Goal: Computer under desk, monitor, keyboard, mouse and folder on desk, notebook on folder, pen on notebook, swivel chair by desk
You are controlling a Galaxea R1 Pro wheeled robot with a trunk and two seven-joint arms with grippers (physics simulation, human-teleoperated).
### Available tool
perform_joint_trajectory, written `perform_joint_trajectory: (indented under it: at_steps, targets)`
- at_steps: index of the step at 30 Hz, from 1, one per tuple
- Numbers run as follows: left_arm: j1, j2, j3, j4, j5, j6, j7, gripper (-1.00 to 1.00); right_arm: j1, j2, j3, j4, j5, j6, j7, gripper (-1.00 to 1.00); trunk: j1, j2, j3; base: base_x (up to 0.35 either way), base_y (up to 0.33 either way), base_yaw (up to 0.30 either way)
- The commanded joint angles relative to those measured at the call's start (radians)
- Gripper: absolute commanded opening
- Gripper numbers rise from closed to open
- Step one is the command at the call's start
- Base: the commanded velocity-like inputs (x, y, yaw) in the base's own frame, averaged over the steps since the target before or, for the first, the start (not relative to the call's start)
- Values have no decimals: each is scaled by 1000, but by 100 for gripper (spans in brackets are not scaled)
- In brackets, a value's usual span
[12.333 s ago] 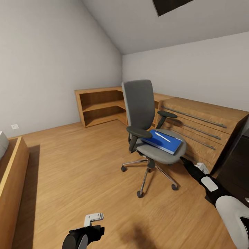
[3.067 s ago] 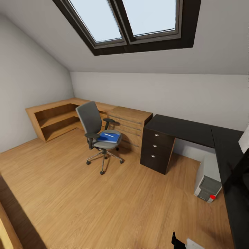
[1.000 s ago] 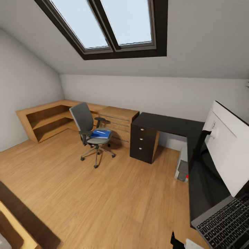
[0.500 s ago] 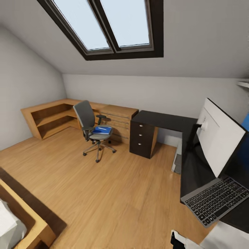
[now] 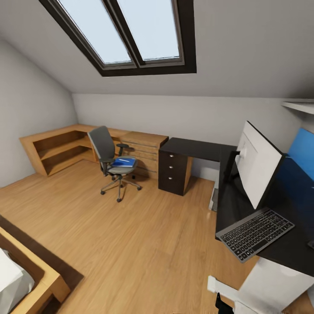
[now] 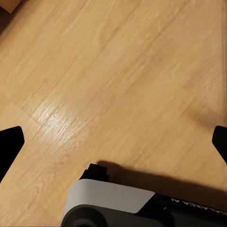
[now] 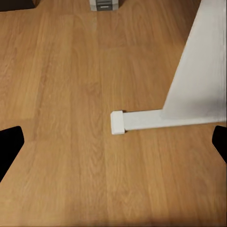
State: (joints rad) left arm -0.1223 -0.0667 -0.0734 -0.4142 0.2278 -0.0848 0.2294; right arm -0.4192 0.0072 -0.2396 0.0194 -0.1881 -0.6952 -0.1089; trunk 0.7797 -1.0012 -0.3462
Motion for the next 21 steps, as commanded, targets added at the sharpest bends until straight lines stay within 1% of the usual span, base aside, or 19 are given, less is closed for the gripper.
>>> perform_joint_trajectory:
  at_steps: [1,7,11,16,21]
  targets:
    - [0,0,-8,0,10,-4,7,100,-2,0,6,2,-10,-4,0,100,0,-1,-1,-18,0,-244]
    - [-1,-1,-10,0,10,-4,7,100,-2,-3,6,1,-10,-4,0,100,0,-1,-1,-7,-4,-258]
    - [-1,-2,-11,2,10,-4,7,100,-1,-3,6,2,-10,-4,0,100,0,-1,-1,-1,-100,-265]
    - [-1,-6,-13,4,7,-4,7,100,-1,-3,6,1,-10,-4,0,100,0,-1,-1,0,-267,-248]
    - [-1,-12,-15,12,5,-4,7,100,-1,-4,6,1,-10,-5,0,100,0,-1,-1,0,-338,-113]
